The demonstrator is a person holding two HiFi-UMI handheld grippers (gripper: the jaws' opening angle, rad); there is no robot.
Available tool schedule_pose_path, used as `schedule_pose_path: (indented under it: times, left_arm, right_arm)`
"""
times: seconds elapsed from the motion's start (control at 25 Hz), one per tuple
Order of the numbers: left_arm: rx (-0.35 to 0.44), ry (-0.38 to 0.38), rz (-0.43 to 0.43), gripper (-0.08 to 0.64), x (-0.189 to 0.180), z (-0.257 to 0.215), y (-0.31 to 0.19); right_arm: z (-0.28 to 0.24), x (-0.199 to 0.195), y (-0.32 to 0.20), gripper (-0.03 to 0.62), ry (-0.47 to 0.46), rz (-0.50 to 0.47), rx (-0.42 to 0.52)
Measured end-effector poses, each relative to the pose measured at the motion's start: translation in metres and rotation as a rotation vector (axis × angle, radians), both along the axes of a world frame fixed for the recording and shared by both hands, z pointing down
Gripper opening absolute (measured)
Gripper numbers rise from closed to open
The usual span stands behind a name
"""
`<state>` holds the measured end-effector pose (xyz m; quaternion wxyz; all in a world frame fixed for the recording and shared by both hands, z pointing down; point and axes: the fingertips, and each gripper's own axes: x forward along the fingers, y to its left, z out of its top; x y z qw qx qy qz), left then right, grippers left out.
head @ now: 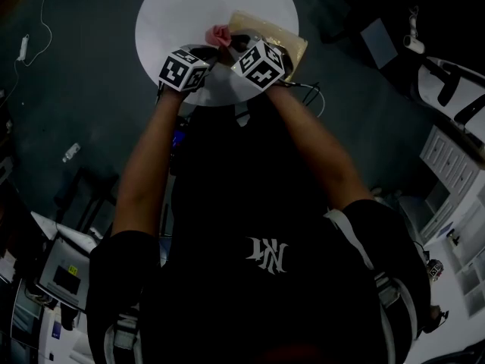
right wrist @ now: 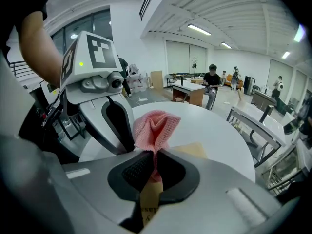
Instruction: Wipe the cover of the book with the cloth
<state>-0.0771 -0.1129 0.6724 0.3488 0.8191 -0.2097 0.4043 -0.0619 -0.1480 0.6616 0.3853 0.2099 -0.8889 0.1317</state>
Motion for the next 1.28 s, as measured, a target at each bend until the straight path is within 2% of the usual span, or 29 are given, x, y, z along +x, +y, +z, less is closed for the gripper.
schedule_pose_path:
  times: [0.2,1.0,1.28]
  left_arm:
    - [0.001,-0.005,-0.003,0.04,-0.001,-0.002,0.0]
    - [0.017,-0.023,-0.005,0.041,0.001,-0.004,0.001]
    - [0.02,-0.015,0.0,0.041,0.0,-0.004,0.003]
  right_arm:
    - [0.0,0.019,0.006,0.021,0.01,0.017,-0.002]
    - [-0.001,0.148,0.054,0.021,0.06,0.203,-0.031]
    - [0.006,0.2,0.079,0.021,0.13,0.281,-0.076]
